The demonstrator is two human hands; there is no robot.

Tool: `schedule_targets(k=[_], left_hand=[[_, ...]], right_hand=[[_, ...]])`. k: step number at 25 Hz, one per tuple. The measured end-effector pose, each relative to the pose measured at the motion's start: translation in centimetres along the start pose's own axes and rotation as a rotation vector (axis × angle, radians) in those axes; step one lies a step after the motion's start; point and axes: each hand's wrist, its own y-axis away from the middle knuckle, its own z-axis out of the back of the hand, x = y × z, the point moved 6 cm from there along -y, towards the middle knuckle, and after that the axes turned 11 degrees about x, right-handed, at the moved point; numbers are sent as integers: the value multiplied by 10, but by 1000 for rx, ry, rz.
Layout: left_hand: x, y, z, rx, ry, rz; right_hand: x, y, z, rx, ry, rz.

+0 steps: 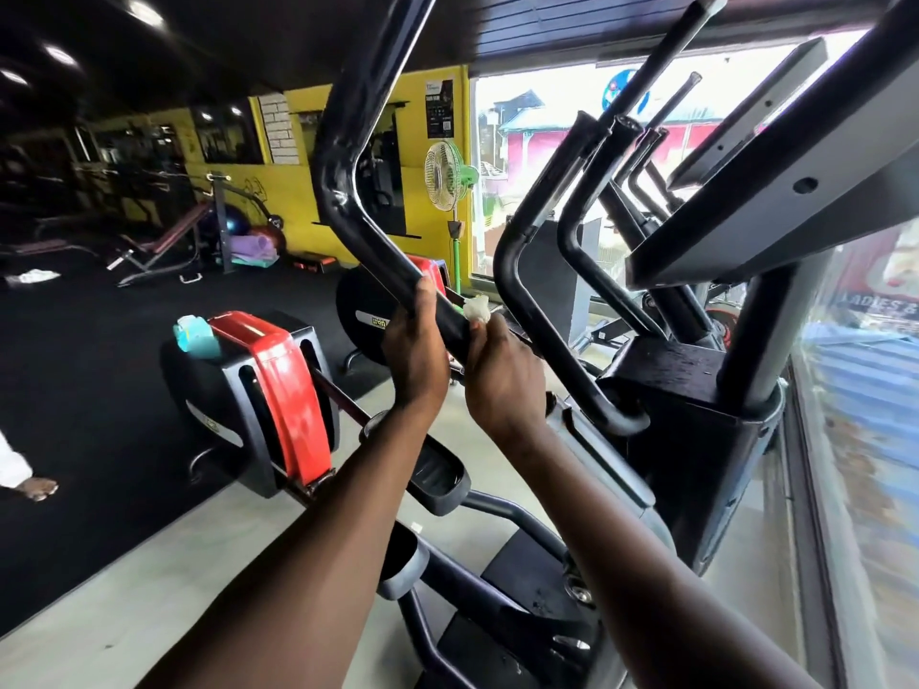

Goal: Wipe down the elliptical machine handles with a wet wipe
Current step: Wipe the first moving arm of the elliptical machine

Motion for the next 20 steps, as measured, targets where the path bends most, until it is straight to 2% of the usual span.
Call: schedule_targets(k=[2, 5, 7, 8, 10, 13, 18, 20], left_hand=[[-2, -5, 4, 5, 60, 50], [7, -16, 34, 11, -16, 90], [19, -28, 63, 106, -92, 152], [19, -34, 82, 109, -124, 149], [13, -48, 126, -28, -28, 174], [13, -61, 187, -150, 61, 240], [47, -116, 320, -64, 0, 270], [56, -139, 364, 12, 0, 264]], right_hand=[[12, -5, 1, -61, -71, 85], [60, 2, -1, -277, -224, 385], [91, 3, -30, -270, -284, 490], [99, -2, -50, -202, -366, 462], [107, -20, -98, -28, -550, 316], [115, -45, -178, 187, -648, 135], [157, -70, -339, 492, -1057, -230], [178, -76, -386, 598, -1198, -307]])
